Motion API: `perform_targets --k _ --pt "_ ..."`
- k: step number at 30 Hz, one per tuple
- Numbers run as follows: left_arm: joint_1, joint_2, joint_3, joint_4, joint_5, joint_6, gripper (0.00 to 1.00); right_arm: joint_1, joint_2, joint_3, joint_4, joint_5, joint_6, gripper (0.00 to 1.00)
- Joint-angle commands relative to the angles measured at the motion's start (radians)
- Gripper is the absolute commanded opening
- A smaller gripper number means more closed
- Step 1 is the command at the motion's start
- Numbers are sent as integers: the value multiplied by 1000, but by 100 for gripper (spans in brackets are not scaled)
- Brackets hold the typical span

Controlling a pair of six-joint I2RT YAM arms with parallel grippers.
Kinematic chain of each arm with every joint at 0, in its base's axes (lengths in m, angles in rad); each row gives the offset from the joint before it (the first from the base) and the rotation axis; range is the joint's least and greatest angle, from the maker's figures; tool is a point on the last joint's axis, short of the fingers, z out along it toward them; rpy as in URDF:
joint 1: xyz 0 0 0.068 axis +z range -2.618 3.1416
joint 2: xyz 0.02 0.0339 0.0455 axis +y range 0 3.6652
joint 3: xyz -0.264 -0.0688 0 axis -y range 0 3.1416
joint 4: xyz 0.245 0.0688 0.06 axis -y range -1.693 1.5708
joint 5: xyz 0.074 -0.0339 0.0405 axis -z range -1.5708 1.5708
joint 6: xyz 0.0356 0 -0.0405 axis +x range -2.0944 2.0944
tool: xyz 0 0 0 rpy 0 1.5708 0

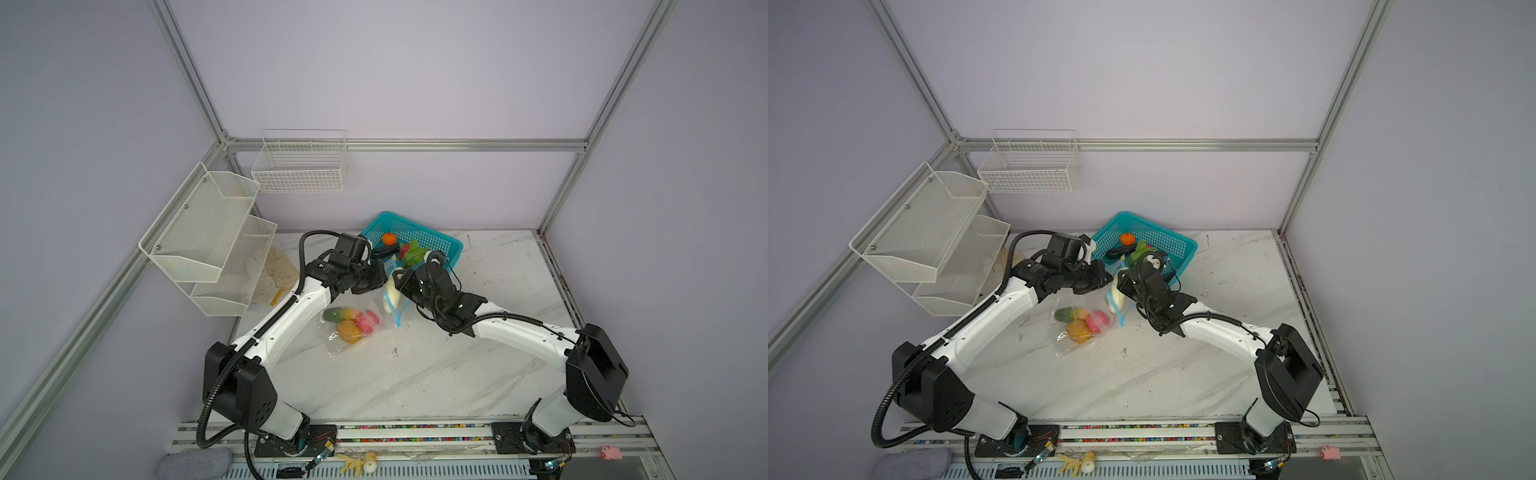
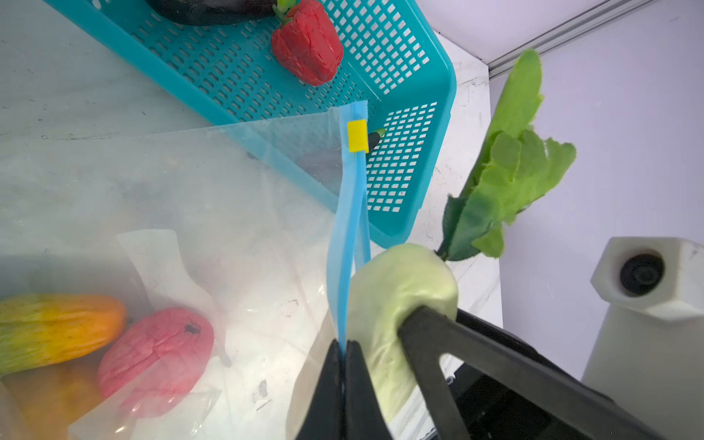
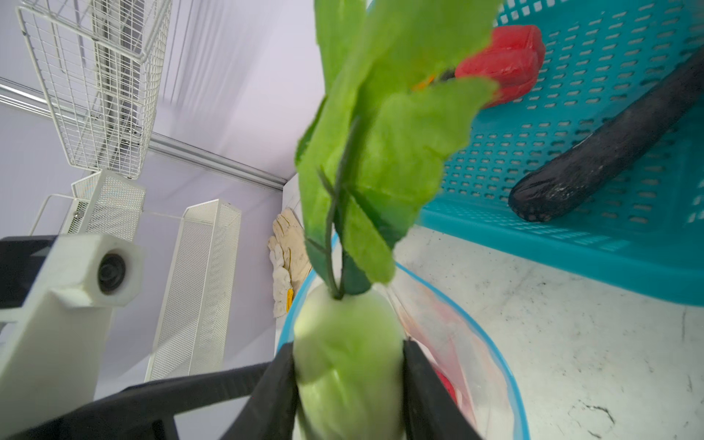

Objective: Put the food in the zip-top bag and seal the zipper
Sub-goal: 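Lower the white radish into the bag mouth and open the right gripper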

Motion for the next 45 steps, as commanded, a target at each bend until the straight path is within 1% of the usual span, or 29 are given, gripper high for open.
perform_targets --k 1,9,11,14,17,19,21,25,27,30,32,33,35,38,40,43,45 --pt "7 -31 68 46 25 -22 0 10 -13 -9 -10 -3 26 43" --pt "7 -43 62 48 21 -23 0 26 22 7 -7 -37 23 48" --pt "8 -45 61 48 19 -23 0 27 23 8 -6 -42 21 52" --pt "9 -45 60 48 19 -22 0 27 26 10 -1 -52 15 61" --pt "10 -43 60 50 19 -22 0 27 27 16 -5 -52 7 69" --pt "12 -44 58 49 19 -22 0 27 19 25 -10 -61 7 71" --pt "14 -46 57 50 19 -22 0 27 0 41 -21 -46 -24 72" --pt "20 -53 49 49 20 -22 0 25 -57 73 -61 -10 -147 72" --pt "25 -57 44 50 22 -22 0 14 -97 78 -82 -9 -231 71" --pt "30 -62 42 50 27 -22 0 -11 -159 37 -85 -19 -337 67" --pt "32 -65 44 48 31 -21 0 -48 -184 11 -109 -42 -374 64" --pt "34 -67 48 45 32 -18 0 -74 -190 -2 -121 -67 -385 62" --pt "37 -71 50 37 31 -16 0 -134 -176 -12 -145 -165 -397 60" --pt "40 -82 50 33 30 -14 0 -193 -107 19 -193 -287 -427 58" --pt "41 -82 51 29 28 -13 0 -208 -48 64 -243 -329 -446 55" --pt "48 -82 53 18 27 -11 0 -217 9 107 -262 -375 -470 55" --pt "51 -122 53 15 24 -10 0 -217 31 120 -260 -396 -481 56"
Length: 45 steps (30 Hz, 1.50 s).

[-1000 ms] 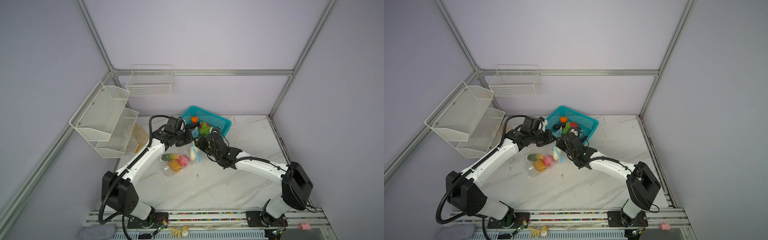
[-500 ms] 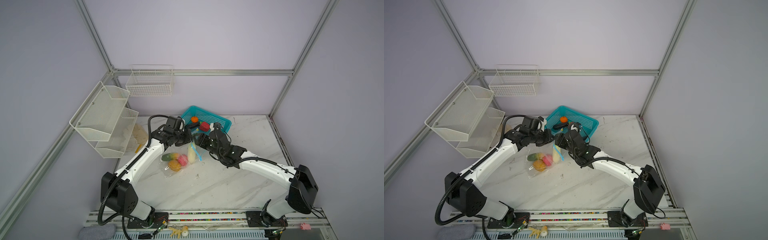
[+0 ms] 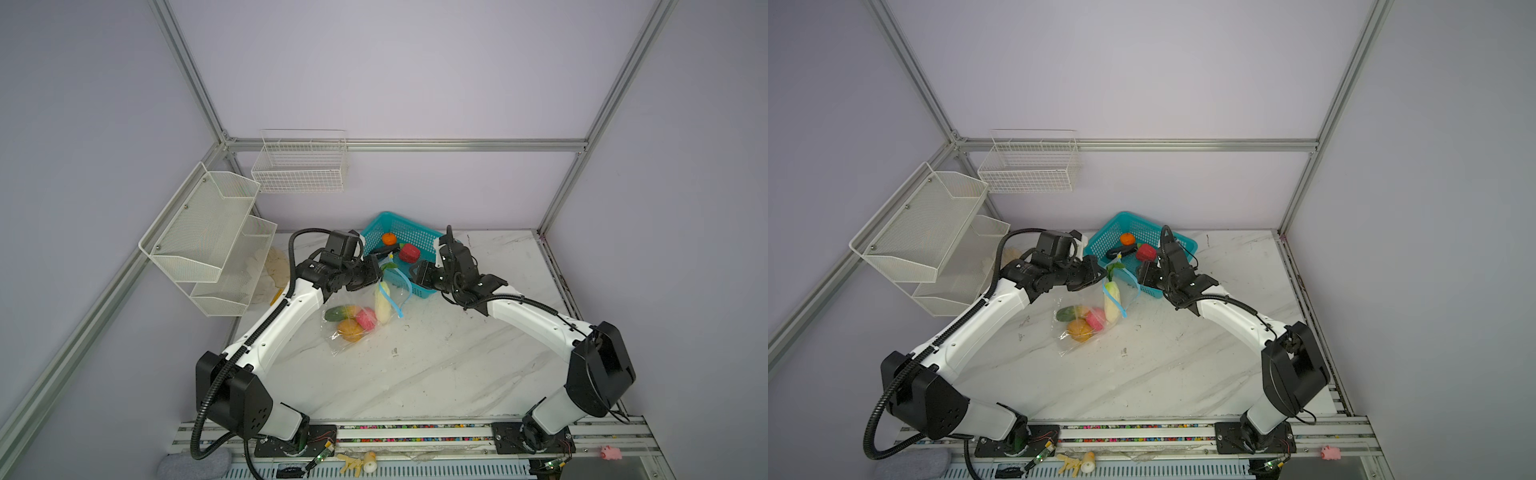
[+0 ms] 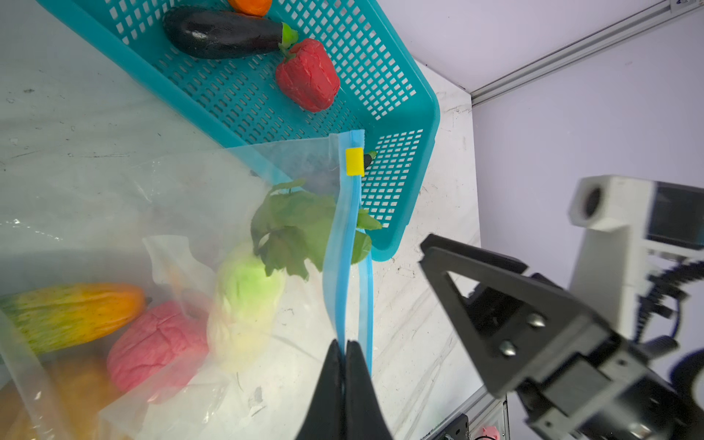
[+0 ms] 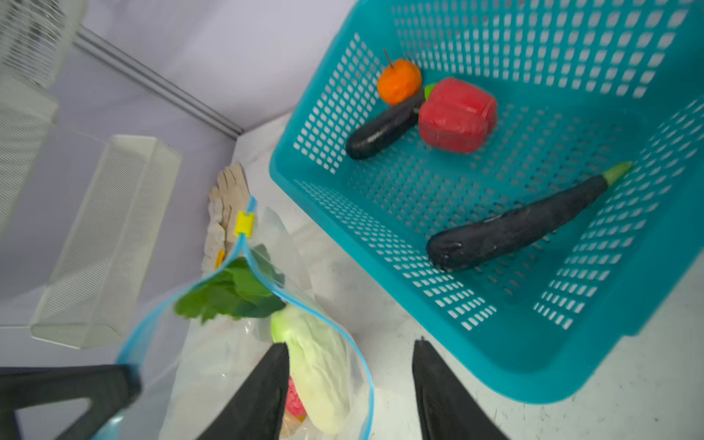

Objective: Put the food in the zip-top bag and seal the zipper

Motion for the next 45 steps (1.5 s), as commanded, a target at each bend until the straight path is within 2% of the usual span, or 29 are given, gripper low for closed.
perform_targets --k 1,12,18,28,45 --pt "12 -78 53 8 14 8 0 1 13 54 -49 -93 -49 56" --pt "30 -103 60 -14 11 15 0 1 42 53 11 -214 -62 56" --pt "32 -111 60 -18 8 15 0 1 61 57 46 -302 -38 41" --pt "37 -132 77 -40 -5 22 0 1 59 66 85 -353 -20 21" --pt "50 -175 115 -84 -47 43 0 1 37 130 76 -349 9 11"
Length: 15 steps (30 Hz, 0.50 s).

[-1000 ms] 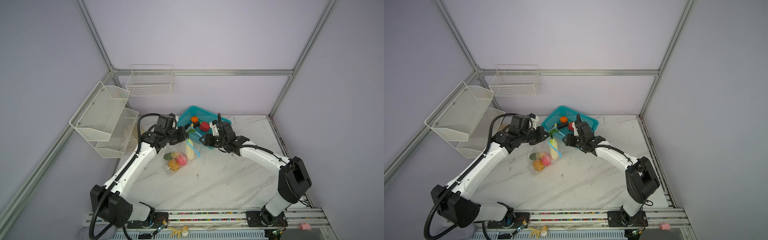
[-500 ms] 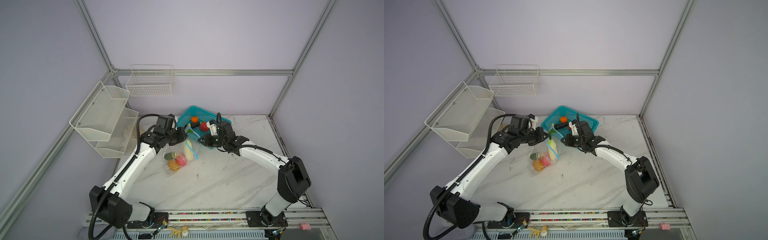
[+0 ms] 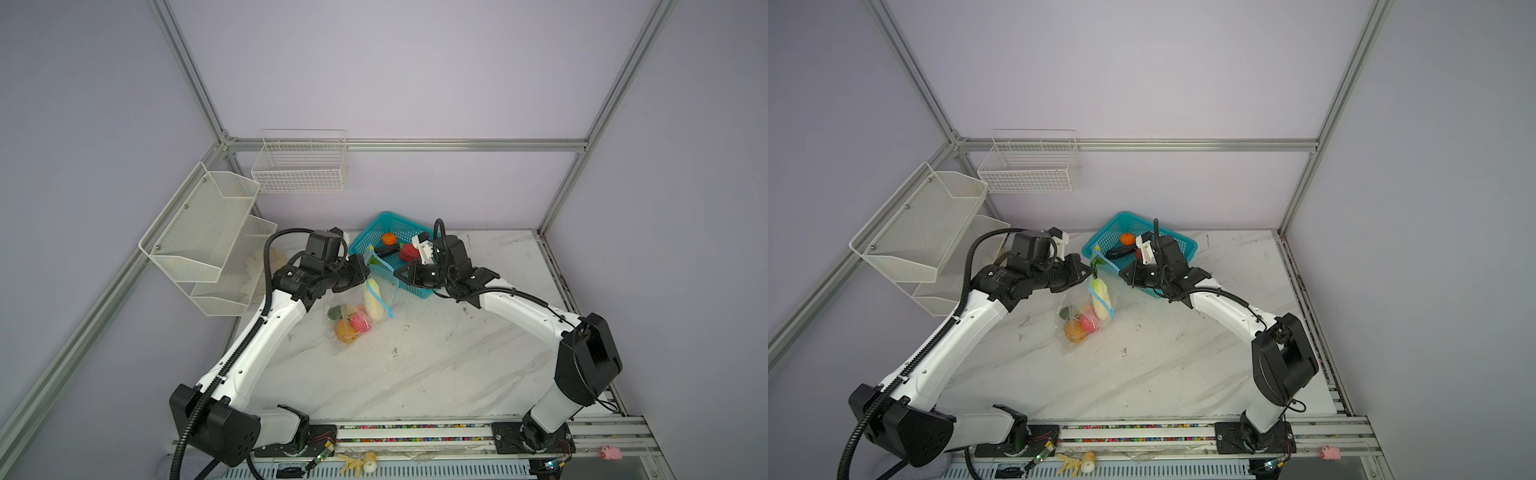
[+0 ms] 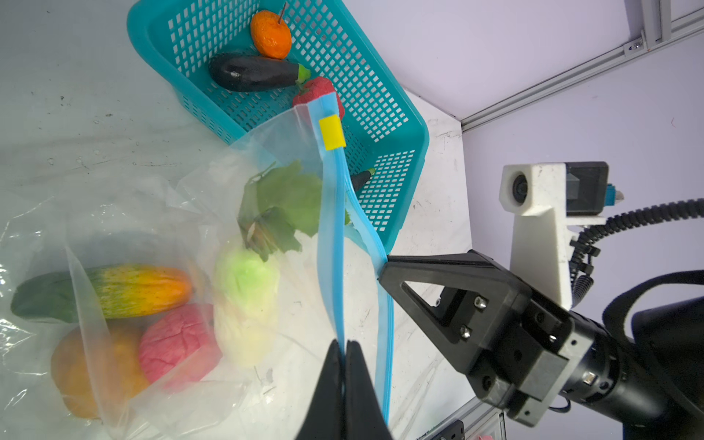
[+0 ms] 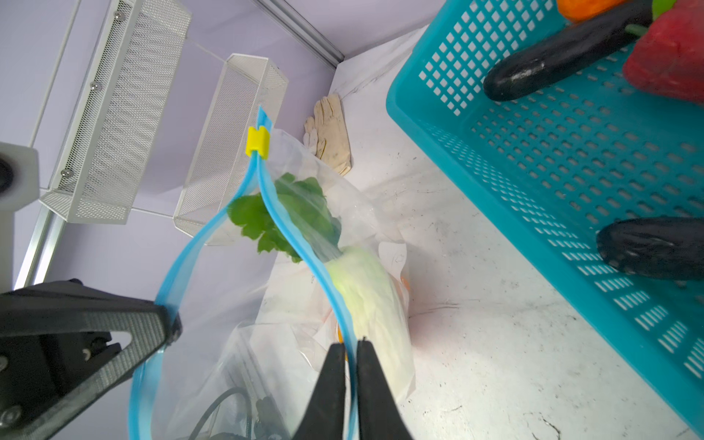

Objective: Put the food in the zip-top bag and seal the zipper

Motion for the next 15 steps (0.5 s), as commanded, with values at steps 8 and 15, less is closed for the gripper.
perform_targets --k 8,15 --pt "14 -56 146 -14 -46 47 0 1 -10 61 -3 4 7 8" --pt "14 -68 159 -21 -43 46 0 12 -2 94 -37 17 17 5"
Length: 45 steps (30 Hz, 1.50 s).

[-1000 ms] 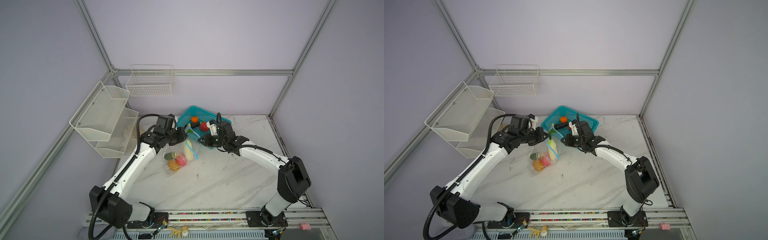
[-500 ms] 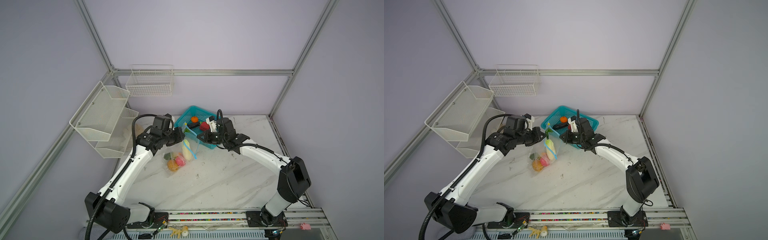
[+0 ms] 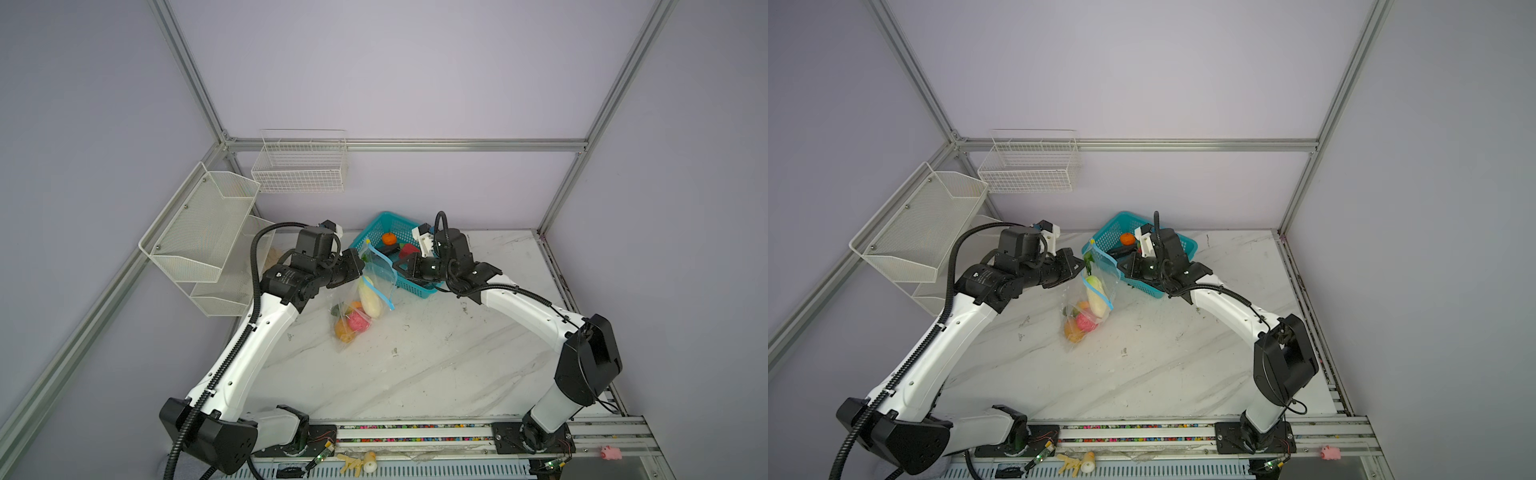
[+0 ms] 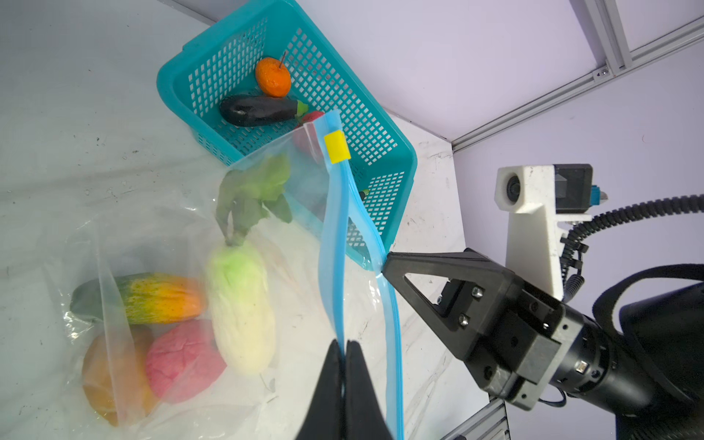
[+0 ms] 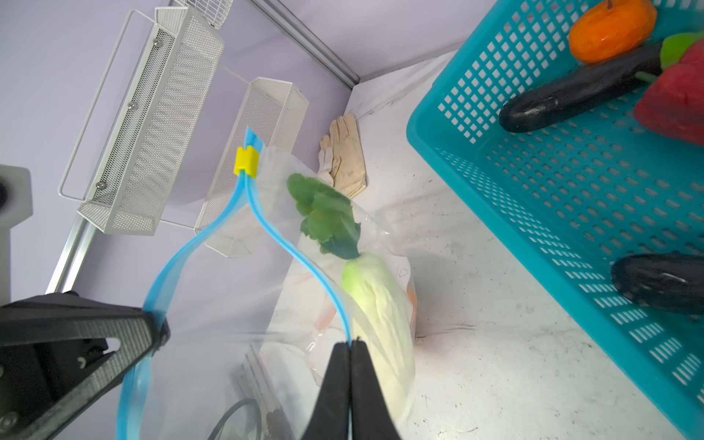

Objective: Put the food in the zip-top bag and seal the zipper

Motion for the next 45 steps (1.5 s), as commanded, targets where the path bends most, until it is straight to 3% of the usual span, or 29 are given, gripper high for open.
perform_targets --k 1,8,28,45 --pt "5 -35 99 17 -6 31 0 14 -1 29 -23 13 12 5" --pt "7 -47 189 -72 -78 81 0 23 10 41 -18 15 13 4" --pt "4 -55 199 -94 -72 82 0 38 69 60 14 3 16 6" --pt "4 24 17 42 15 60 0 -40 -27 -14 -16 17 -71 45"
